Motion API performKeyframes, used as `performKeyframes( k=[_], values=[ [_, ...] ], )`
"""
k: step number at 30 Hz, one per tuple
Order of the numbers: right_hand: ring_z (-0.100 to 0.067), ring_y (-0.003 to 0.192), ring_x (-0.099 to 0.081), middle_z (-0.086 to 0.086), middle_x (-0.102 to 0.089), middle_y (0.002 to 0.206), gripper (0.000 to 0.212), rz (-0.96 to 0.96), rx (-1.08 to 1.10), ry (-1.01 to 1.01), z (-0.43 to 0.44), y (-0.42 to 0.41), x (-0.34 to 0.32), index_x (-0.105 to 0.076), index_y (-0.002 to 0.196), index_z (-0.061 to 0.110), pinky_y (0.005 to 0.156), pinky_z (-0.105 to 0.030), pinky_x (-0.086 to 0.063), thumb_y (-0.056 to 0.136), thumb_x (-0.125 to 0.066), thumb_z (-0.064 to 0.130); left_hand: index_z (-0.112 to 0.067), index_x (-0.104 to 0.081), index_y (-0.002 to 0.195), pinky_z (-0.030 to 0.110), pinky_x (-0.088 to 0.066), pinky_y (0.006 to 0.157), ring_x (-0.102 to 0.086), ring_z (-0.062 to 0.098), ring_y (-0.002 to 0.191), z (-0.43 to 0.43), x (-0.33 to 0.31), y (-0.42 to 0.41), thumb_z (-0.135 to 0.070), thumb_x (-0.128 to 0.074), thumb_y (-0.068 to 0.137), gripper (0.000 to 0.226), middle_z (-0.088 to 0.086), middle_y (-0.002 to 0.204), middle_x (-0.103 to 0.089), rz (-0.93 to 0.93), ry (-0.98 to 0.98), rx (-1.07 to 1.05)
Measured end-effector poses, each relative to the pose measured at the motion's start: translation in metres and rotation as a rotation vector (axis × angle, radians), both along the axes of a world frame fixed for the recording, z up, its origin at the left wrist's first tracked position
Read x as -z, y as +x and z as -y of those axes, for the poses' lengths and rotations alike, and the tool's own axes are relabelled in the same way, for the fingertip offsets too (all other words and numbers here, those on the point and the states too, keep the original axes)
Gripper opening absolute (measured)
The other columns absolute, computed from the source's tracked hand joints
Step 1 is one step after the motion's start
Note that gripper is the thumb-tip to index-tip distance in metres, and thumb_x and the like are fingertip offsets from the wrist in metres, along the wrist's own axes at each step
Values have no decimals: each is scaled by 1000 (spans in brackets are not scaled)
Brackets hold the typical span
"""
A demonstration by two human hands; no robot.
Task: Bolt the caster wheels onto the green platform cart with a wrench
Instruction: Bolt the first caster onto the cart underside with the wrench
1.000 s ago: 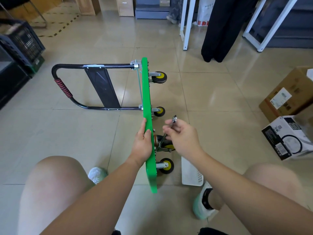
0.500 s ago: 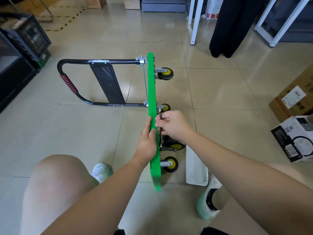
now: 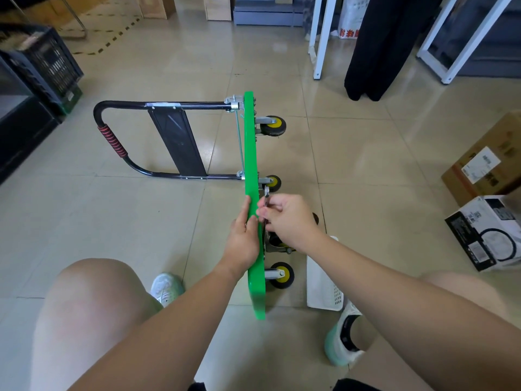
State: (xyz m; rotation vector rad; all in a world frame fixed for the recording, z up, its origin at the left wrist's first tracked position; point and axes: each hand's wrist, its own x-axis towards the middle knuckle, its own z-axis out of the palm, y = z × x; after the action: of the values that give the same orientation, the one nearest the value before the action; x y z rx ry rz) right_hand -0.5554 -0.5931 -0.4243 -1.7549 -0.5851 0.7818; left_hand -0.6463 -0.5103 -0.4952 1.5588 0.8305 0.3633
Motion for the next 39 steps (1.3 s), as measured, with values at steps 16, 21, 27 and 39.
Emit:
performKeyframes(
  k=[16,21,27,39],
  values=[
    [5,86,-67,25,-73,86,53,148,22,84,52,-48,6,-72,77,52,82,-10,-49,90,-66,1,-52,-25,158,52,-50,106,-63,31,114,2,2,-2,-50,-38,91,68,11,131,-63,-31,-60,10],
    [1,121,-59,17,-65,123,54,386,-48,53,85,-84,44,-74,104,37,105,-19,-45,84,-54,-8,-43,-27,160,24,-39,96,-54,-5,95,3,-5,-3,-29,-34,110,52,-6,129,-50,-26,-8,9],
    [3,115,-63,10,-70,121,49,361,57,101,91,-88,45,-72,106,36,101,-16,-46,86,-56,-6,-47,-26,160,27,-40,93,-56,4,102,4,-4,-5,-31,-31,111,51,-7,139,-51,-48,-29,12],
    [-10,87,-72,13,-76,81,32,83,174,164,43,-7,-9,-74,80,33,80,-29,-60,93,-66,4,-57,-24,156,53,-56,98,-67,25,104,6,-4,-9,-36,-36,107,55,1,131,-67,-34,-85,27]
  ],
)
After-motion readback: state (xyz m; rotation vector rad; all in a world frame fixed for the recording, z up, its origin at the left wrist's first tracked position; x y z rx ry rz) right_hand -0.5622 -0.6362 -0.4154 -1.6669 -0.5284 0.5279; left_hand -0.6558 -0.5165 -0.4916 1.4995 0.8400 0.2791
